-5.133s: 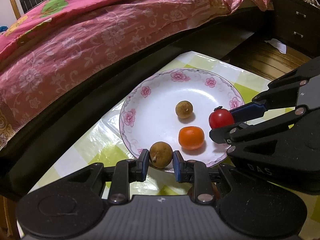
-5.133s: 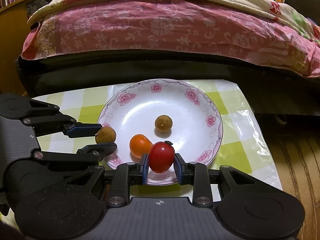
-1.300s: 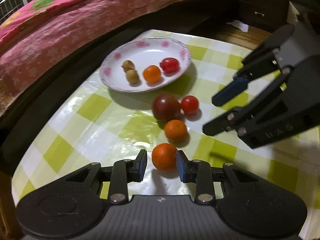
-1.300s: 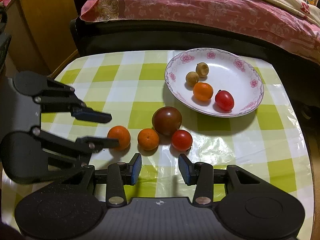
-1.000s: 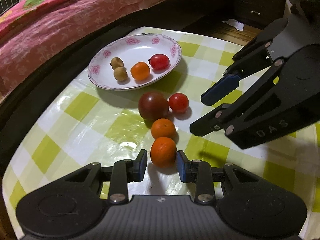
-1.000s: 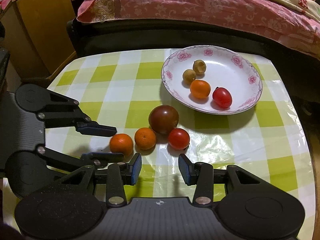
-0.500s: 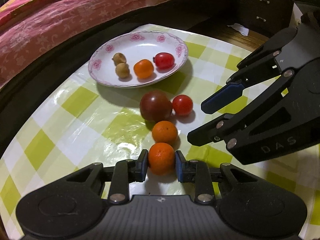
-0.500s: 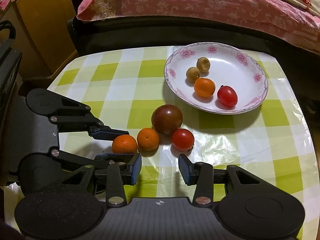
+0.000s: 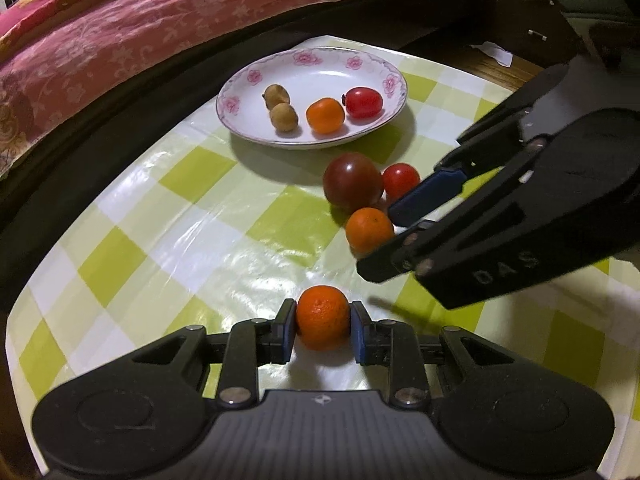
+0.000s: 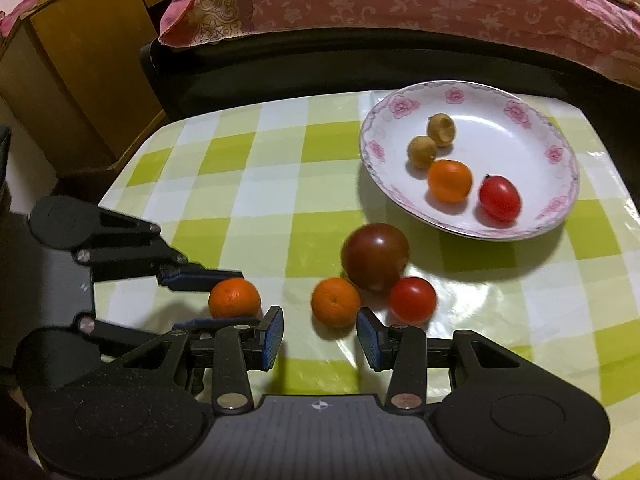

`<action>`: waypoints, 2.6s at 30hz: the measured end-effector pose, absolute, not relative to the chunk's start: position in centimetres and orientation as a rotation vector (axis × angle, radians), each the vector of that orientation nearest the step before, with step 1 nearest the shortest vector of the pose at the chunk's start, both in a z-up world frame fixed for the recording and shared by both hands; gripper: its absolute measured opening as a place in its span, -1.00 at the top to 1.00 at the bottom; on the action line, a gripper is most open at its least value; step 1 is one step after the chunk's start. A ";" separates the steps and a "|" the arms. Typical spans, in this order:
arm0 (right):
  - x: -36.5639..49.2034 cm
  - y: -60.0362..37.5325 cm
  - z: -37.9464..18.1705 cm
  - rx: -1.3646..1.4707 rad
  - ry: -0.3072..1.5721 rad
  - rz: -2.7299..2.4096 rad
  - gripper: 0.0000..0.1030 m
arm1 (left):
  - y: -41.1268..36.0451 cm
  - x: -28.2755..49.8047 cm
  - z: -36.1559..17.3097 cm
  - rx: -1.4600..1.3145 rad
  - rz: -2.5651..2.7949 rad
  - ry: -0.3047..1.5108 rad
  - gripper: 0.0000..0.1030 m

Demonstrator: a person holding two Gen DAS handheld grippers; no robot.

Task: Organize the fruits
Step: 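Grasp a second orange tangerine with the right tool while the left tool holds its tangerine, then carry both tangerines over the white plate and open both tools to drop them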

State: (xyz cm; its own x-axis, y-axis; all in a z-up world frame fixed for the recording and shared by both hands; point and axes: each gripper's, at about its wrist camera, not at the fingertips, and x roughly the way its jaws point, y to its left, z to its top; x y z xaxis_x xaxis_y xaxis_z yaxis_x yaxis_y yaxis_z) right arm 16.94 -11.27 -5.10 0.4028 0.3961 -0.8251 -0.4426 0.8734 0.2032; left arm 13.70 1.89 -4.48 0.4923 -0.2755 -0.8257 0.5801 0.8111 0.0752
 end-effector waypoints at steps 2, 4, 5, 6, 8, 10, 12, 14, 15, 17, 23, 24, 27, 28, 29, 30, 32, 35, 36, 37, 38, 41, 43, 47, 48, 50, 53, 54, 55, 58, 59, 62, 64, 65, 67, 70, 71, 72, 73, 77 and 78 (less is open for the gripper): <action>17.1 -10.8 -5.3 -0.067 1.019 0.521 0.27 | 2.0 13.6 -4.4 0.371 -0.537 0.916 0.29; 17.3 -10.6 -5.4 -0.076 1.011 0.513 0.27 | 2.1 13.6 -4.5 0.369 -0.538 0.914 0.29; 17.5 -10.6 -5.5 -0.080 1.011 0.506 0.29 | 2.1 13.6 -4.5 0.370 -0.539 0.914 0.29; 17.6 -10.6 -5.6 -0.083 1.015 0.501 0.34 | 2.1 13.6 -4.5 0.370 -0.538 0.914 0.29; 17.8 -10.5 -5.9 -0.090 1.025 0.490 0.47 | 2.0 13.5 -4.5 0.375 -0.536 0.912 0.28; 17.9 -10.4 -6.2 -0.098 1.030 0.494 0.49 | 2.0 13.5 -4.5 0.379 -0.533 0.913 0.28; 17.8 -10.4 -6.1 -0.118 1.027 0.498 0.50 | 1.9 13.5 -4.7 0.373 -0.527 0.917 0.27; 17.7 -10.4 -6.1 -0.128 1.029 0.504 0.51 | 1.9 13.6 -4.7 0.362 -0.519 0.923 0.27; 17.7 -10.5 -6.1 -0.132 1.032 0.508 0.51 | 1.9 13.6 -4.6 0.362 -0.517 0.925 0.27; 17.6 -10.5 -5.9 -0.146 1.041 0.513 0.51 | 1.8 13.7 -4.7 0.359 -0.509 0.928 0.27; 17.1 -11.0 -5.8 -0.154 1.051 0.514 0.52 | 1.5 13.7 -4.6 0.364 -0.487 0.943 0.29; 16.9 -11.1 -5.8 -0.153 1.052 0.515 0.52 | 1.5 13.9 -4.6 0.351 -0.484 0.952 0.29; 16.4 -11.5 -5.6 -0.149 1.056 0.516 0.52 | 1.3 14.1 -4.4 0.341 -0.478 0.957 0.29; 16.3 -11.6 -5.6 -0.147 1.058 0.516 0.52 | 1.1 14.1 -4.4 0.349 -0.475 0.953 0.29; 16.2 -11.7 -5.5 -0.144 1.058 0.514 0.52 | 0.9 14.2 -4.4 0.349 -0.474 0.953 0.29; 16.1 -11.8 -5.4 -0.142 1.058 0.512 0.52 | 0.7 14.3 -4.4 0.347 -0.476 0.955 0.29; 16.0 -12.0 -5.3 -0.139 1.059 0.510 0.52 | 0.3 14.4 -4.4 0.354 -0.479 0.955 0.29; 15.9 -12.1 -5.2 -0.141 1.063 0.509 0.52 | -0.2 14.4 -4.6 0.363 -0.489 0.961 0.29; 15.9 -12.2 -5.3 -0.143 1.067 0.508 0.52 | -0.3 14.4 -4.6 0.369 -0.489 0.961 0.29; 15.9 -12.2 -5.3 -0.144 1.069 0.506 0.52 | -0.4 14.4 -4.6 0.371 -0.489 0.960 0.29; 15.9 -12.2 -5.4 -0.146 1.075 0.505 0.52 | -0.4 14.5 -4.6 0.369 -0.489 0.962 0.29; 15.9 -12.3 -5.6 -0.144 1.084 0.505 0.52 | -0.3 14.6 -4.5 0.360 -0.488 0.966 0.29; 15.8 -12.3 -5.5 -0.140 1.085 0.504 0.52 | -0.4 14.6 -4.5 0.359 -0.487 0.968 0.29; 15.8 -12.4 -5.3 -0.137 1.082 0.496 0.52 | -0.4 14.7 -4.0 0.359 -0.488 0.961 0.29; 15.8 -12.4 -5.2 -0.135 1.079 0.494 0.51 | -0.4 14.8 -3.9 0.358 -0.486 0.955 0.29; 15.8 -12.6 -4.8 -0.128 1.071 0.491 0.51 | -0.5 15.0 -3.4 0.353 -0.485 0.945 0.29; 16.0 -12.9 -4.0 -0.112 1.054 0.485 0.50 | -0.7 15.5 -2.6 0.349 -0.481 0.924 0.29; 16.1 -13.1 -3.8 -0.108 1.048 0.483 0.50 | -0.8 15.7 -2.4 0.348 -0.479 0.918 0.29; 16.2 -13.2 -3.5 -0.102 1.040 0.479 0.50 | -0.9 16.0 -2.1 0.348 -0.477 0.908 0.29; 16.7 -13.7 -2.5 -0.086 1.013 0.466 0.50 | -1.3 16.9 -1.1 0.349 -0.468 0.876 0.29; 16.9 -13.9 -2.3 -0.080 1.005 0.460 0.50 | -1.5 17.2 -0.8 0.349 -0.465 0.867 0.29; 17.8 -14.6 -1.3 -0.067 0.973 0.432 0.50 | -2.3 18.3 -0.2 0.354 -0.450 0.840 0.29; 18.4 -15.0 -1.1 -0.063 0.960 0.413 0.50 | -2.9 19.1 -0.1 0.366 -0.437 0.825 0.29; 18.9 -15.3 -1.0 -0.058 0.955 0.403 0.50 | -3.2 19.5 0.0 0.369 -0.431 0.820 0.30; 19.6 -15.7 -1.1 -0.052 0.948 0.386 0.50 | -3.6 20.2 -0.1 0.364 -0.423 0.815 0.30; 20.6 -16.3 -1.2 -0.047 0.938 0.364 0.50 | -4.1 21.0 -0.4 0.362 -0.423 0.808 0.30; 20.9 -16.5 -1.3 -0.045 0.937 0.360 0.50 | -4.3 21.2 -0.5 0.368 -0.421 0.808 0.30; 21.1 -16.7 -1.5 -0.043 0.937 0.358 0.50 | -4.4 21.3 -0.7 0.373 -0.418 0.807 0.30; 21.3 -16.8 -1.7 -0.043 0.939 0.356 0.50 | -4.6 21.5 -0.8 0.380 -0.414 0.803 0.30; 22.1 -17.0 -2.2 -0.036 0.944 0.349 0.50 | -4.8 22.4 -1.4 0.381 -0.422 0.811 0.30; 22.3 -17.0 -2.4 -0.032 0.947 0.348 0.50 | -4.9 22.5 -1.6 0.384 -0.421 0.810 0.30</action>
State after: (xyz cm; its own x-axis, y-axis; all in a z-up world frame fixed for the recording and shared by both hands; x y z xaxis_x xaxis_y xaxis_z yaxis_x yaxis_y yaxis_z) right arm 22.31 -17.02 -2.43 0.5329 0.2780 -0.7992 -0.3060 0.9439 0.1243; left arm 22.53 -4.89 -1.57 0.6161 -0.2122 -0.7585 0.4990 0.8503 0.1675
